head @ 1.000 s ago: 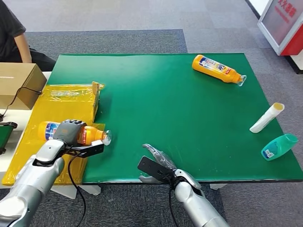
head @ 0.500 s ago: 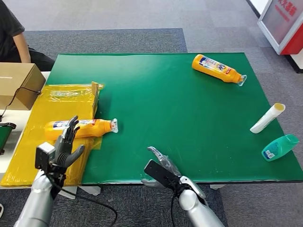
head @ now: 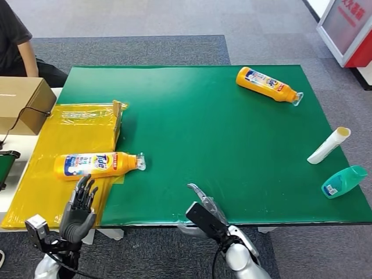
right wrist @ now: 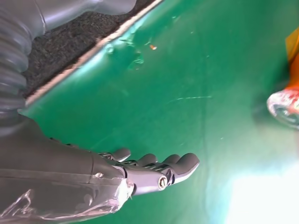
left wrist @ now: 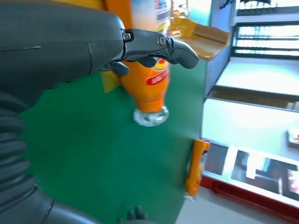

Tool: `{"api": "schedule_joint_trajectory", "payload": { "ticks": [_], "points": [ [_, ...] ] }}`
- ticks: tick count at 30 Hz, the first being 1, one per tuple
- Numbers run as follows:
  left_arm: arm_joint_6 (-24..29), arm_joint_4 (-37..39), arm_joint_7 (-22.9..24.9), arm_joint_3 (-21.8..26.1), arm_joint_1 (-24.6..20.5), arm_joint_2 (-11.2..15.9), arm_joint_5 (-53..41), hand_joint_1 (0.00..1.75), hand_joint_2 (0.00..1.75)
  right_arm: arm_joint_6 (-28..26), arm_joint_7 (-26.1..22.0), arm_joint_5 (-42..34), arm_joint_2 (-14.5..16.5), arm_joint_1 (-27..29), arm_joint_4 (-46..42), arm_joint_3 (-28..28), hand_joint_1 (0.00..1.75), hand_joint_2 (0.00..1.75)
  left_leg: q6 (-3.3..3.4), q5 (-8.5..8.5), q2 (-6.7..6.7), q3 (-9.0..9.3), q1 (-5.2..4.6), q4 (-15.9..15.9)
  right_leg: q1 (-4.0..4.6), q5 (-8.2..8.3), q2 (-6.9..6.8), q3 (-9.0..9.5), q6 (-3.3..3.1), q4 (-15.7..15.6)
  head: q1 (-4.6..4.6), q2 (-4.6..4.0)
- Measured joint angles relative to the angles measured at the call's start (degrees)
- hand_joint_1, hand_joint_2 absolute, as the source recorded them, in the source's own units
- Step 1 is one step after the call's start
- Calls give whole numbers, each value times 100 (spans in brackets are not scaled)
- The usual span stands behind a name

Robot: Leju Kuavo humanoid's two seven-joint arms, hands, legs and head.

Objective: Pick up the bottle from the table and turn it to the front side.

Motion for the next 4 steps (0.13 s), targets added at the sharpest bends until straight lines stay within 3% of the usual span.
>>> {"api": "schedule_joint_trajectory", "payload": {
  "ticks": [4],
  "points": [
    [571, -16, 0, -42, 112, -87, -411, 0, 175, -10, 29, -57, -1, 178, -289, -66, 0, 175, 0, -1, 0, 0, 0, 0, 0, 0, 0, -1, 0, 0, -1, 0]
  ]
}}
